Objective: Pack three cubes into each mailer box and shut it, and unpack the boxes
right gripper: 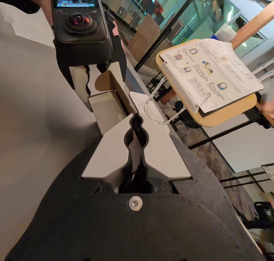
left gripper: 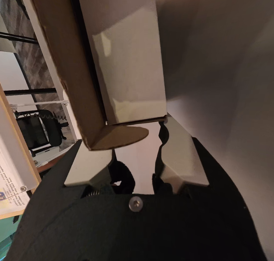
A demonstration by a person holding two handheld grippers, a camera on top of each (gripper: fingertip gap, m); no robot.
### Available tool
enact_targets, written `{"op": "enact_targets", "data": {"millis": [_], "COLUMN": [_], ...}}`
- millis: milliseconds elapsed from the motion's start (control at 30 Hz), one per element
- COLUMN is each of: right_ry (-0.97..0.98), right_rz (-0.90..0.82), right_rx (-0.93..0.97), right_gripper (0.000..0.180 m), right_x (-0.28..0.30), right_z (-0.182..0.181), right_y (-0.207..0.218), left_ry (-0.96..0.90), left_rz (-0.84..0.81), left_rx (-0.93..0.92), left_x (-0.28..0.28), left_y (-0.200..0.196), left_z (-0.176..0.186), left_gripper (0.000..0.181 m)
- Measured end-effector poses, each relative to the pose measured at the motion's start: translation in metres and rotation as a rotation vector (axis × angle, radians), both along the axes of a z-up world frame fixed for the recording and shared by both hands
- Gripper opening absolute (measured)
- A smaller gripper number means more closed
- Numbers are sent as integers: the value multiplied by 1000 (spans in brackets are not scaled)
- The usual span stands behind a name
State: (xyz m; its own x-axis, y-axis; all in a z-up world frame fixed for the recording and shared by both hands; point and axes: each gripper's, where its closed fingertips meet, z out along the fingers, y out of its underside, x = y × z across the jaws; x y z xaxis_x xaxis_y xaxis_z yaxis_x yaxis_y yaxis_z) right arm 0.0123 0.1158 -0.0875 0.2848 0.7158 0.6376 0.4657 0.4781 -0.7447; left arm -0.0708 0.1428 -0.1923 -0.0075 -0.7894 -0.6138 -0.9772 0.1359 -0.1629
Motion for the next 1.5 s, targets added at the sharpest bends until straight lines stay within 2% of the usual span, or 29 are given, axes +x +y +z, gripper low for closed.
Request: {"op": "enact_targets", "data": {"millis": [300, 367, 467, 533, 633, 833, 967, 1033, 1100, 1200, 1300, 1367, 1433, 1500], "right_ry": [-116, -148, -201, -215, -218, -209, -221, -242, -308, -472, -627, -640, -577, -599], "right_rz": [-107, -99, -115, -136, -156, -68, -79, -143, -182, -202, -214, -236, -240, -225], "right_rx": [55, 23, 12, 9, -34, -131, -137, -115, -108, -17, 69, 115, 198, 282], "right_gripper": [0, 0, 0, 0, 0, 0, 0, 0, 24, 51, 65, 65, 60, 58], "right_x": [-5, -4, 0, 2, 8, 6, 11, 26, 45, 66, 72, 66, 51, 41], "right_z": [9, 6, 3, 2, -2, -14, -20, -26, -43, -81, -116, -124, -116, -118], "right_y": [33, 33, 38, 43, 52, 38, 29, 34, 35, 38, 46, 52, 56, 60], "left_ry": [-7, -4, -9, -16, -17, -106, -183, -210, -266, -246, -269, -243, -230, -232], "left_rz": [0, 0, -39, -82, -107, -81, -35, -11, 16, 56, 43, 36, 29, 28], "left_rx": [104, 131, 174, 230, 285, 305, 298, 295, 250, 168, 77, 43, 26, 21], "left_x": [5, 6, 14, 21, 27, 29, 30, 27, 26, 19, 24, 24, 23, 23], "left_y": [-3, -5, -10, -13, -17, -19, -22, -20, -15, -3, 2, 5, 6, 8], "left_z": [-1, -1, -1, 4, 4, 5, 15, 20, 21, 11, 2, -5, -9, -9], "left_gripper": [58, 64, 57, 35, 24, 34, 41, 45, 40, 37, 34, 31, 28, 27]}}
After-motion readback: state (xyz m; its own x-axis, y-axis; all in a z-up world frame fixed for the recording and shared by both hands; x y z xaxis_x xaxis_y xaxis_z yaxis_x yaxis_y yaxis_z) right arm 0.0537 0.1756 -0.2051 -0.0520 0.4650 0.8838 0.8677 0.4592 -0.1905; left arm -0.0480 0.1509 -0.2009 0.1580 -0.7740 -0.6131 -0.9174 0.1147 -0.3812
